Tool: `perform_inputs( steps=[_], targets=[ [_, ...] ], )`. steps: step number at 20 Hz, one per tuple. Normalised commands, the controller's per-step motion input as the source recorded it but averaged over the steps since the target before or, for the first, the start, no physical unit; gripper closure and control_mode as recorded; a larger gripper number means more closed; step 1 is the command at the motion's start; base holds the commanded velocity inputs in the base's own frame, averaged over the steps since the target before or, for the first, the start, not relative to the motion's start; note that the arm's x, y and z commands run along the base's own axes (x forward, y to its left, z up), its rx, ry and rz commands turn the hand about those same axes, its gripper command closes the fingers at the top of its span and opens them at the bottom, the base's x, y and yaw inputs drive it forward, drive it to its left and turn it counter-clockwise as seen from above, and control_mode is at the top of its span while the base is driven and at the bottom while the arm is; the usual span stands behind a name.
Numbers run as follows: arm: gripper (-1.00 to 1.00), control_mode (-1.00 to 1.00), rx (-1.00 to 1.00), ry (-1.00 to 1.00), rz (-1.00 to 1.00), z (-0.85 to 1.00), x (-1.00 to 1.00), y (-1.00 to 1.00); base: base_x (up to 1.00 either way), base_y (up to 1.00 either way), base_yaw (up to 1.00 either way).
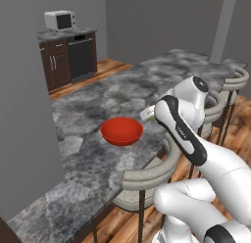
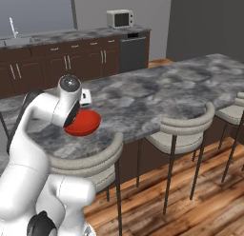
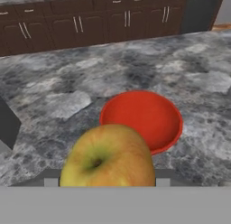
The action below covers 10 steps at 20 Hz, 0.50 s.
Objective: Retrieve the apple and peach from the fridge and place them into the bowl on the dining table.
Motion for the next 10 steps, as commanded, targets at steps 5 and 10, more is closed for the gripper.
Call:
perform_inputs(
  steps=[5, 10],
  targets=[
    [1.0, -1.0, -0.18, 0.0, 0.0, -0.08, 0.0, 0.23, 0.0, 0.0, 0.0],
    [1.0, -1.0, -0.15, -0.01, 0.0, -0.2, 0.0, 0.15, 0.0, 0.0, 0.0]
  ],
)
